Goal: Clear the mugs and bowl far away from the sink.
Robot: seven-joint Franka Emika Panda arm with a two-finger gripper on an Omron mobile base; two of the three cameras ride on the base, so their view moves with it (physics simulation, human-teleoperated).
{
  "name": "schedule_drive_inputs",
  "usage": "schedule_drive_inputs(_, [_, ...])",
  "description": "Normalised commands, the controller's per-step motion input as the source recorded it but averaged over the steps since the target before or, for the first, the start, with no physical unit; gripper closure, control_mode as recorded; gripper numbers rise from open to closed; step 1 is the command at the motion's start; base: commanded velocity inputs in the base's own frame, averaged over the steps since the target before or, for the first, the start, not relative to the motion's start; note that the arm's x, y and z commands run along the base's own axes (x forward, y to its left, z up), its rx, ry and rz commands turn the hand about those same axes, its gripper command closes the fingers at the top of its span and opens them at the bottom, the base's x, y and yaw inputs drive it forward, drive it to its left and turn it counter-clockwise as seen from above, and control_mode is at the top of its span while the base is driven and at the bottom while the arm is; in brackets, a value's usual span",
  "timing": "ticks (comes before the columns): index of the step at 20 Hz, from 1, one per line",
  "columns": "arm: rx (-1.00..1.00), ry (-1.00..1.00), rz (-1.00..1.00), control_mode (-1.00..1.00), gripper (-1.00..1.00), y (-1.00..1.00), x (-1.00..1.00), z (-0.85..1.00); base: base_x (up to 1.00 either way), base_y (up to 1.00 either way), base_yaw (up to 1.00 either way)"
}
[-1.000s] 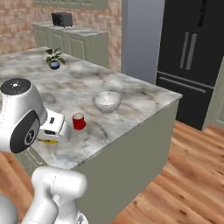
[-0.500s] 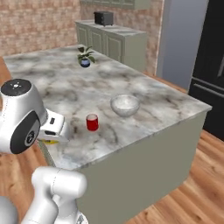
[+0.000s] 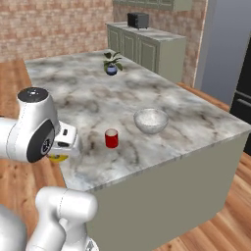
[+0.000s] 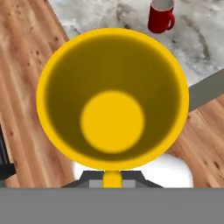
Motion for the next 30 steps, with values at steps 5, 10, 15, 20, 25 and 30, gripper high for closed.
schedule_drive_inputs(5, [-0.05, 0.04, 0.09, -1.00, 1.00, 0.18, 0.51, -0.45, 0.00, 0.00, 0.00])
schedule_drive_inputs(10, [-0.01, 0.03, 0.08, -1.00, 1.00, 0.03, 0.64, -0.55, 0.00, 0.00, 0.00])
schedule_drive_inputs(15, [-0.03, 0.00, 0.07, -1.00, 1.00, 0.00, 0.62, -0.63, 0.00, 0.00, 0.00])
schedule_drive_inputs(20, [-0.05, 0.02, 0.01, -1.00, 1.00, 0.00, 0.63, -0.61, 0.00, 0.00, 0.00])
schedule_drive_inputs(25, [-0.01, 0.01, 0.00, -1.00, 1.00, 0.01, 0.62, -0.63, 0.00, 0.00, 0.00])
schedule_drive_inputs(30, [0.00, 0.04, 0.00, -1.00, 1.00, 0.00, 0.54, -0.58, 0.00, 0.00, 0.00])
